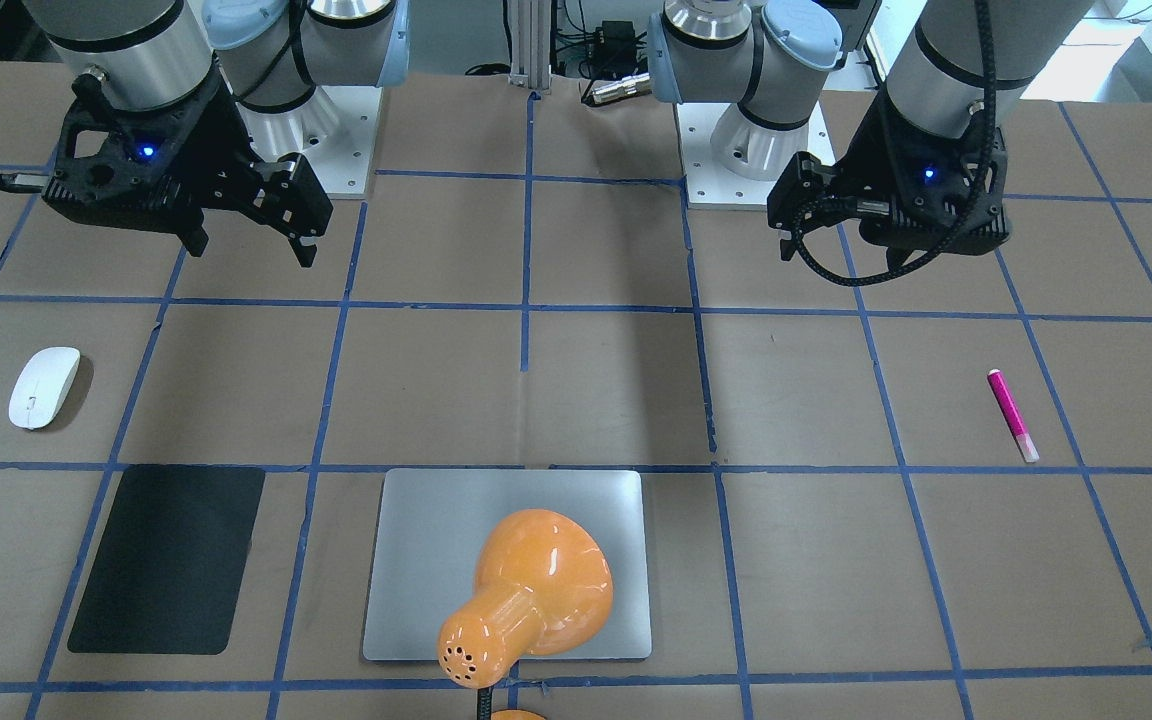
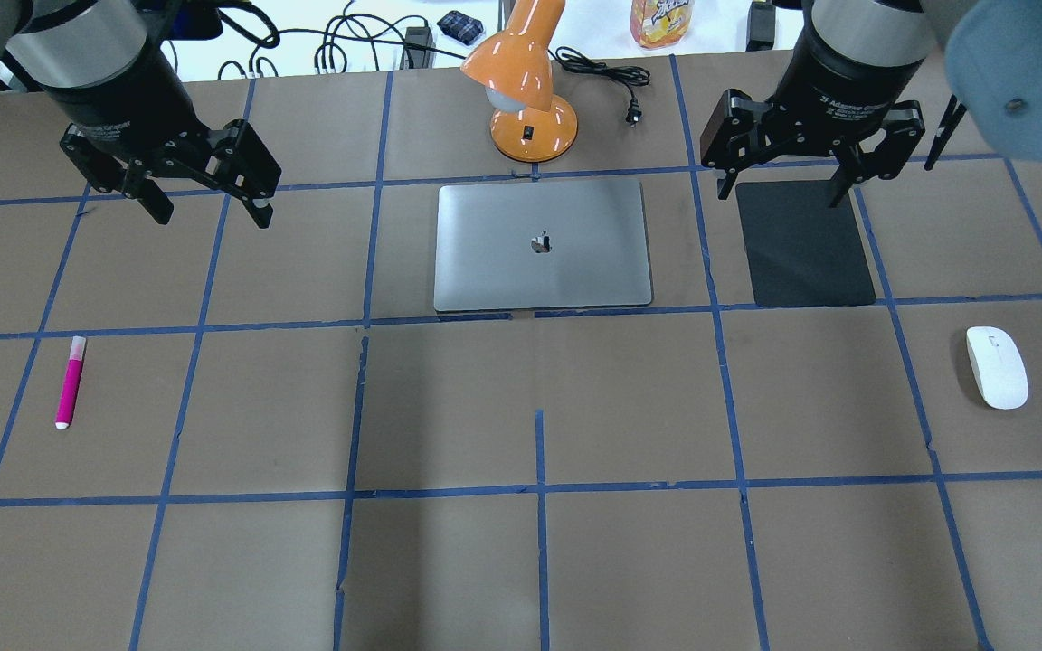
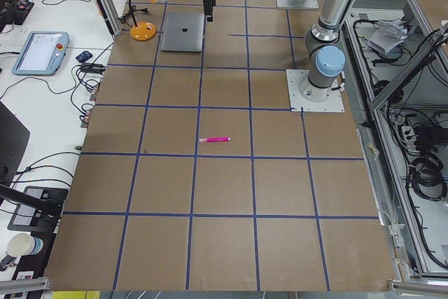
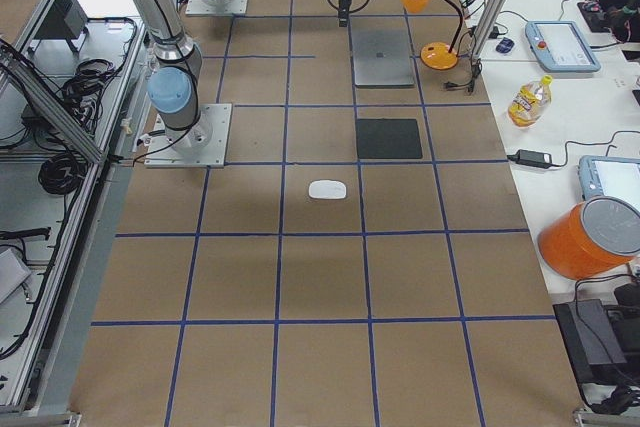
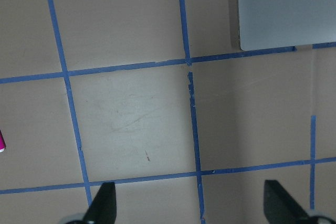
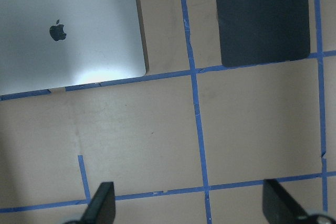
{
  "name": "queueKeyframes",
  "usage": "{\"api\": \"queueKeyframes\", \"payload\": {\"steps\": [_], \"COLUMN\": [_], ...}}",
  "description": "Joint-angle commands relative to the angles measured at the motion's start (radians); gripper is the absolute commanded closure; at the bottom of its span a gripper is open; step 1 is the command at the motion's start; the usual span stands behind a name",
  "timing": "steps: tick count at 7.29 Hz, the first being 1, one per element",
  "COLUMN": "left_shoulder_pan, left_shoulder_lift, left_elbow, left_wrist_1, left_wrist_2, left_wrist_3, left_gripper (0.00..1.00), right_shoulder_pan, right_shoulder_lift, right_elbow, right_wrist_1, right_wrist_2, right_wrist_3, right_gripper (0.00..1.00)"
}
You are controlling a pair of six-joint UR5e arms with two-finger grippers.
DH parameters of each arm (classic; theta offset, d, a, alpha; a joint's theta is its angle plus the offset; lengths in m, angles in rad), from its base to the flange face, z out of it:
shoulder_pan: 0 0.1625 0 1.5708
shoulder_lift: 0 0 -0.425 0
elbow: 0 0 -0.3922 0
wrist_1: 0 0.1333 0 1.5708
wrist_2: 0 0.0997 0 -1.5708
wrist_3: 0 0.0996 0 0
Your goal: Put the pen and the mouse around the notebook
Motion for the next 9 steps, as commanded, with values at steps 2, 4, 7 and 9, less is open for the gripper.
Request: {"api": "queueKeyframes", "payload": {"steps": [2, 4, 7, 9], "left_shoulder_pan": [0.000, 0.000, -0.001, 0.018], "left_shoulder_lift": [0.001, 0.001, -0.002, -0.015], "left_elbow": [-0.002, -0.002, 0.000, 0.024], "left_wrist_1": [0.002, 0.002, 0.002, 0.010], "left_wrist_2": [0.000, -0.002, -0.002, 0.000], "left_wrist_3": [0.000, 0.000, 0.002, 0.016], "left_gripper": [0.00, 0.00, 0.00, 0.00], "right_shoulder_pan": [0.000, -0.008, -0.062, -0.138], "right_shoulder_lift": [0.000, 0.000, 0.003, 0.003], "right_elbow": [-0.002, -0.003, -0.023, -0.025], "right_wrist_1": [-0.001, 0.011, 0.005, 0.005], "right_wrist_2": [0.000, -0.003, -0.043, -0.043], "right_wrist_3": [0.000, -0.002, -0.076, -0.167], "right_gripper": [0.00, 0.00, 0.00, 0.00]}}
